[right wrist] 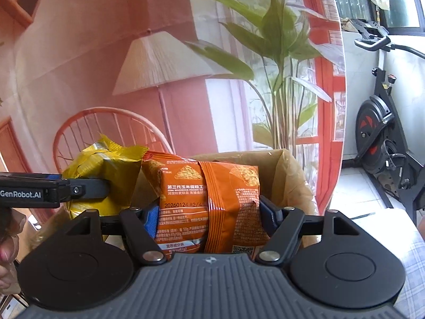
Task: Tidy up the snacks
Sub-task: 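Open both grippers to drop the bags into the box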
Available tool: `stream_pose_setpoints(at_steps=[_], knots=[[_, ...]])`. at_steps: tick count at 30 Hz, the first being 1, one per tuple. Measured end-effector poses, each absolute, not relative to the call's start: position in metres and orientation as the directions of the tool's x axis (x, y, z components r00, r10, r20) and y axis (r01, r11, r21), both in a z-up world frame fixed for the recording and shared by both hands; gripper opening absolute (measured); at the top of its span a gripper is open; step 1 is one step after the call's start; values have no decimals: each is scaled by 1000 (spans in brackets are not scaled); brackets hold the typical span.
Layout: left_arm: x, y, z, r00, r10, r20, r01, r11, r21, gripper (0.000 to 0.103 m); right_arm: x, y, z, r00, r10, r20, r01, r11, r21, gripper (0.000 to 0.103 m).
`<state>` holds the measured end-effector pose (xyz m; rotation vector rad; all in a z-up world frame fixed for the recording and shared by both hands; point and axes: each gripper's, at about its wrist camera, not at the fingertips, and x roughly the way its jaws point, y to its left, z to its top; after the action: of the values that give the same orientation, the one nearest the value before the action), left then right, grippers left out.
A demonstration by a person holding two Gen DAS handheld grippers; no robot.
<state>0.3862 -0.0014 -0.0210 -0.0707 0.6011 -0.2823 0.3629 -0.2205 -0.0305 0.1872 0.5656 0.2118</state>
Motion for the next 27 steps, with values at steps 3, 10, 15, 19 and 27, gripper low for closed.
stream_pose_setpoints(at_steps=[3,10,15,19,27], knots=[[389,0,-23,777,-290,-559,243,957,-159,78,362,-220,-32,821,251,-513,-148,961,235,75],[388,4,-24,777,-275,-567,215,961,-171,86,356,-220,-29,825,254,-505,-143,958,247,85],[382,11,-15,791,-285,-541,210,958,-198,86,347,-221,-26,831,260,-492,-144,955,261,85],[375,13,-10,802,-282,-527,206,958,-198,84,339,-222,-21,840,263,-476,-144,952,271,85],[344,16,5,825,-285,-488,225,958,-179,83,313,-218,-6,866,244,-436,-152,960,237,85]])
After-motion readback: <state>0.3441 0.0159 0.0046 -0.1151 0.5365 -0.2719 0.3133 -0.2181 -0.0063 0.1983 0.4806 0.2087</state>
